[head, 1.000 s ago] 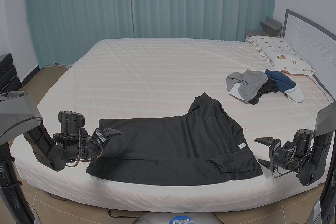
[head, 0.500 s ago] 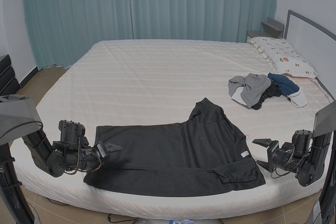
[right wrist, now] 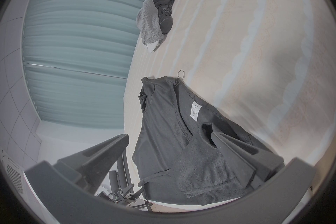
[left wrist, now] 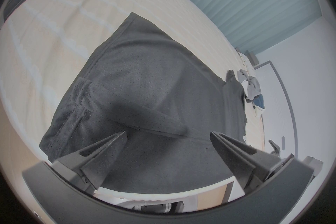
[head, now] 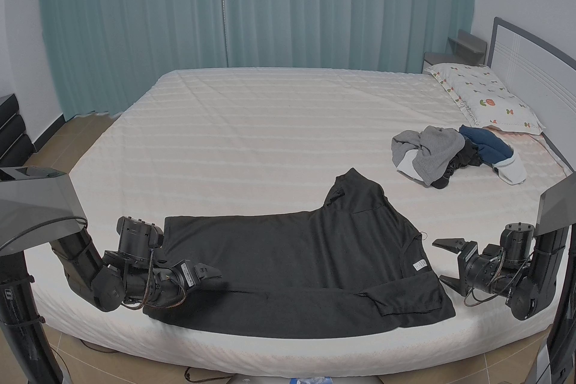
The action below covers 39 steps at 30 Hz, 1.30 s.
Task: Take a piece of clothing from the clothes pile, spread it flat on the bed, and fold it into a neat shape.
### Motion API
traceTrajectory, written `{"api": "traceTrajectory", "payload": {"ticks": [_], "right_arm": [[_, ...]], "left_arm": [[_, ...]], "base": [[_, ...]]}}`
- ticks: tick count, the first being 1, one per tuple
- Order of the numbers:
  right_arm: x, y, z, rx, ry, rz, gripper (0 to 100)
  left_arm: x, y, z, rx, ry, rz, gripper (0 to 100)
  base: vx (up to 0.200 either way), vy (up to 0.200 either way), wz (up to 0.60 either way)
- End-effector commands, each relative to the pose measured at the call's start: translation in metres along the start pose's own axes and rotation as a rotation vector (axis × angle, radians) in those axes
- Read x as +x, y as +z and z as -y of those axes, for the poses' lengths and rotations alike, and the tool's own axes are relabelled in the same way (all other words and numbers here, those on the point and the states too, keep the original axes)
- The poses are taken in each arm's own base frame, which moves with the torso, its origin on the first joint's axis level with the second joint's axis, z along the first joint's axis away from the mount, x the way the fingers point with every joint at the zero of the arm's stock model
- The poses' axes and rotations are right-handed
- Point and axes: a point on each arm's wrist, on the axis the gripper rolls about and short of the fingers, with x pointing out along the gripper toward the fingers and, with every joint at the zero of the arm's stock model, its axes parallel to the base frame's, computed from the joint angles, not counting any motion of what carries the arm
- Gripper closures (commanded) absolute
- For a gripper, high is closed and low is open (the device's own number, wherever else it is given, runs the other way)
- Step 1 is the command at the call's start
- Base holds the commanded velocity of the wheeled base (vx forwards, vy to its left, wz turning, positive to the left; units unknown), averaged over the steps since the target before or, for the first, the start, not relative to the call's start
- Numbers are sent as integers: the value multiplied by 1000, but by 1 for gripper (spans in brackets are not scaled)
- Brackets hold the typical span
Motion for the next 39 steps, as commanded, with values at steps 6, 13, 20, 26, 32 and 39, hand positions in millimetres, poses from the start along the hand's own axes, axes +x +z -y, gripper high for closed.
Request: {"api": "traceTrajectory", "payload": {"ticks": [6, 13, 20, 26, 32, 39], "right_arm": [[0, 0, -1, -3, 7, 3, 0], [0, 0, -1, -4, 9, 3, 0], [0, 1, -1, -3, 7, 3, 0], [0, 0, -1, -3, 8, 2, 0], [0, 0, -1, -3, 7, 3, 0], [0, 0, -1, -4, 9, 3, 0]], "left_arm": [[25, 10, -5, -9, 56, 41, 0], [25, 31, -6, -81, 49, 127, 0], [22, 51, -14, -136, 38, 186, 0], [19, 67, -15, -232, 6, 235, 0], [11, 70, -17, -232, 7, 244, 0], [5, 76, -28, -161, -22, 206, 0]], "base": [[0, 0, 0], [0, 0, 0], [0, 0, 0], [0, 0, 0], [0, 0, 0], [0, 0, 0]]}}
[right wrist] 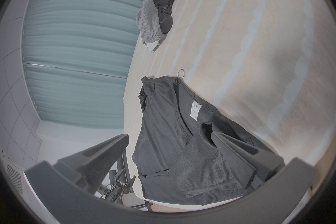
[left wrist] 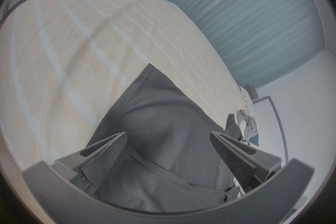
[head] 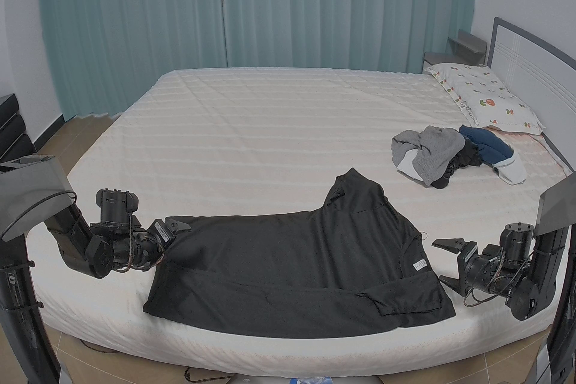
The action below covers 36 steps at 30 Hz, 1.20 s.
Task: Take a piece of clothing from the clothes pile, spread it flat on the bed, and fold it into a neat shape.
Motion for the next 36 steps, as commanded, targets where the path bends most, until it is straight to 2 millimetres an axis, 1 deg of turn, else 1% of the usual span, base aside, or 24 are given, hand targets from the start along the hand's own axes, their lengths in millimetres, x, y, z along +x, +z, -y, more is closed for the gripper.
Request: {"api": "traceTrajectory", "payload": {"ticks": [1, 7, 10, 14, 22, 28, 29, 36], "right_arm": [[0, 0, -1, -4, 9, 5, 0], [0, 0, -1, -5, 7, 4, 0], [0, 0, 0, -4, 6, 4, 0], [0, 0, 0, -4, 6, 4, 0], [1, -2, -1, -15, 5, -1, 0], [1, -2, 0, -13, 1, -1, 0], [1, -2, 0, -13, 1, -1, 0], [1, -2, 1, -13, -3, 0, 0]], "left_arm": [[-2, 2, -8, 34, -1, -30, 0], [-1, -2, -12, 82, 21, -64, 0], [4, -5, -17, 118, 34, -79, 0], [5, -6, -19, 124, 41, -85, 0], [5, -15, -23, 152, 61, -112, 0], [7, -16, -24, 153, 64, -114, 0], [7, -16, -24, 154, 65, -116, 100], [5, -14, -25, 151, 77, -102, 100]], "base": [[0, 0, 0], [0, 0, 0], [0, 0, 0], [0, 0, 0], [0, 0, 0], [0, 0, 0], [0, 0, 0], [0, 0, 0]]}}
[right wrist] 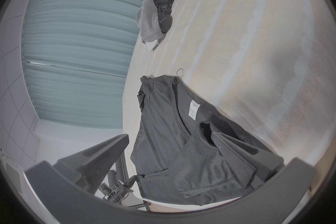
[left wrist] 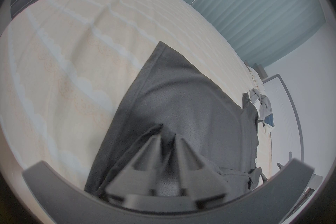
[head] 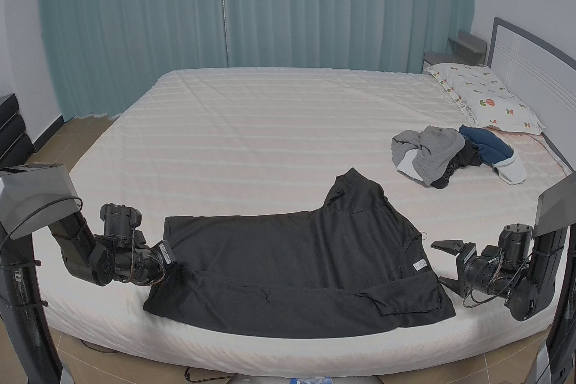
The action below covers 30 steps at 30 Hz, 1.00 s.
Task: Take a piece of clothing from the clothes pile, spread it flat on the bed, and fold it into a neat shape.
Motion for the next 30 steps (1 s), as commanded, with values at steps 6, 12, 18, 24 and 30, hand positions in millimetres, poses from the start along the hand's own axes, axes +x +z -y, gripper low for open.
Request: {"api": "traceTrajectory", "payload": {"ticks": [6, 12, 18, 24, 30], "right_arm": [[-1, -1, 1, -55, -4, 5, 0], [0, -2, -6, -129, -3, 51, 0], [6, -15, -14, -248, 12, 21, 0], [12, -11, -22, -421, 40, 37, 0], [23, -6, -14, -518, -21, 13, 0]], "left_arm": [[-3, 3, -3, 4, 47, 40, 100], [-14, 1, -2, 19, 47, 42, 100], [-29, -2, 2, 33, 56, 29, 100], [-34, -6, 1, 34, 61, 20, 100], [-35, -6, 1, 33, 63, 19, 100]], "base": [[0, 0, 0], [0, 0, 0], [0, 0, 0], [0, 0, 0], [0, 0, 0]]}}
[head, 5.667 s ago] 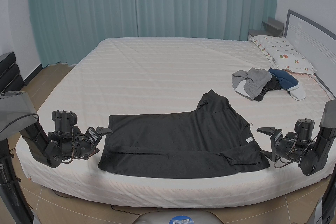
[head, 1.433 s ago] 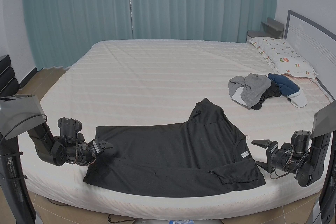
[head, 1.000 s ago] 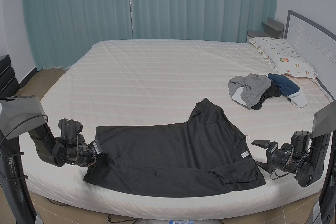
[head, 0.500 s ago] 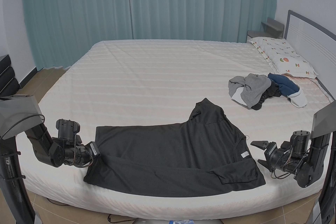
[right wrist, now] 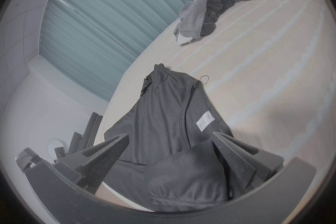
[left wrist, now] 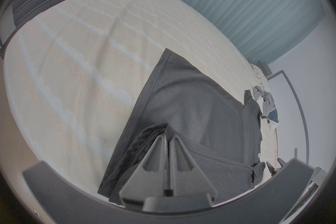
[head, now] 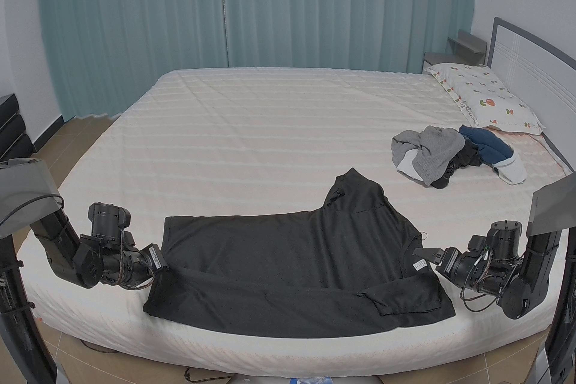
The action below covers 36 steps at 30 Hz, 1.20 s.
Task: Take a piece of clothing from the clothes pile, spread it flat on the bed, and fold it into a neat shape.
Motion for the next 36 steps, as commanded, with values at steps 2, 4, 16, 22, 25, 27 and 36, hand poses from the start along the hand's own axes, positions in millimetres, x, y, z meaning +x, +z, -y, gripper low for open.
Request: {"api": "traceTrajectory", "payload": {"ticks": [2, 4, 16, 22, 25, 27, 36], "right_arm": [[12, 9, 6, -31, -17, 11, 0], [18, 10, 8, -45, -29, -8, 0], [28, -6, 20, -101, -69, -85, 0], [31, -10, 24, -128, -78, -102, 100], [30, -10, 25, -137, -82, -102, 100], [28, -8, 24, -139, -79, -90, 100], [25, 4, 17, -143, -41, -20, 100]], "left_arm": [[-1, 0, 0, -1, 0, 1, 100], [0, -1, -1, -2, 3, -3, 100], [1, -1, -2, -5, 4, -5, 100], [2, 0, -3, -8, 8, -7, 100], [2, 0, -4, -11, 10, -5, 100], [2, 1, -5, -11, 10, -3, 100], [1, 2, -8, -16, 17, 2, 100]], "base": [[0, 0, 0], [0, 0, 0], [0, 0, 0], [0, 0, 0], [0, 0, 0], [0, 0, 0], [0, 0, 0]]}}
